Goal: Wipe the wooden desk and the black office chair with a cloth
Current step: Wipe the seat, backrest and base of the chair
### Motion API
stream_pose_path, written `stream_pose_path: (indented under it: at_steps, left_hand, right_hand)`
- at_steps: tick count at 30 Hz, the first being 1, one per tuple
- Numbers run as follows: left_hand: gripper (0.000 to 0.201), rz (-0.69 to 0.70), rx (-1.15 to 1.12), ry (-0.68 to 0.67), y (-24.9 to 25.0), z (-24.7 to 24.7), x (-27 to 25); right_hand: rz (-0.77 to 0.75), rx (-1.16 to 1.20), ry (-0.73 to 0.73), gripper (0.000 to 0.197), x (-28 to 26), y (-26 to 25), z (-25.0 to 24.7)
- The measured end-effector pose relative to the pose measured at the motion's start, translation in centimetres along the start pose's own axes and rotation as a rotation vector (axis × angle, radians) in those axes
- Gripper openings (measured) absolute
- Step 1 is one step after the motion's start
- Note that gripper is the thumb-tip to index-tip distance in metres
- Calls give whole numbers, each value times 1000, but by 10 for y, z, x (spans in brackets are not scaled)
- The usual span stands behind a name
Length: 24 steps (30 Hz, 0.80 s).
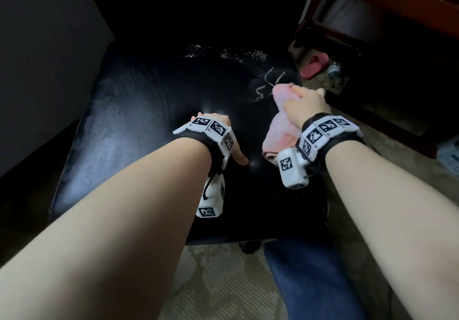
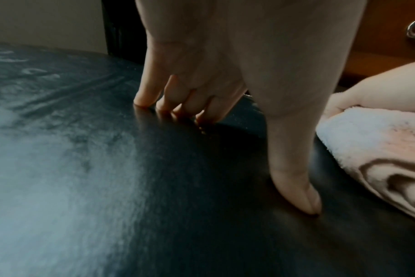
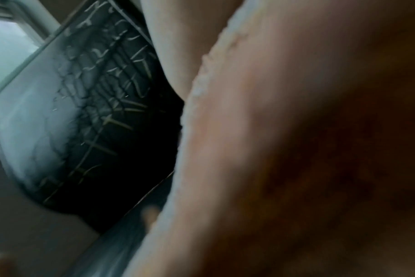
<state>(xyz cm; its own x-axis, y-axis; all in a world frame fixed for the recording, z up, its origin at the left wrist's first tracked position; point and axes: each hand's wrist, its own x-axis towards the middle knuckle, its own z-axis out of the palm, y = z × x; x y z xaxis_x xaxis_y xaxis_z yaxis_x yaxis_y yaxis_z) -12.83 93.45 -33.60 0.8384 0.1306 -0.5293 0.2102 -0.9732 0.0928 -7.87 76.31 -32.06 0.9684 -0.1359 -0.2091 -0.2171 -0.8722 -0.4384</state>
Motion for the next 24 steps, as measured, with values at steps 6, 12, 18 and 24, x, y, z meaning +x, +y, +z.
stream_pose_path:
  at_steps: [6,12,18,24]
  left_hand:
    - [58,63,-36,4,-6,-13,3]
    - [55,98,-73,18,-8,-11,-2]
    - [52,98,-79,13,-6,-14,-6]
    - [55,65,-65,7,-4,-18,-12]
  right_hand:
    - [330,196,133,41,16,2,2]
    - [147,42,7,44,5,-16,0]
    - [-154,-75,-196,37,-19,-39,20]
    - [-183,-97,-266,37,-24,-22,10]
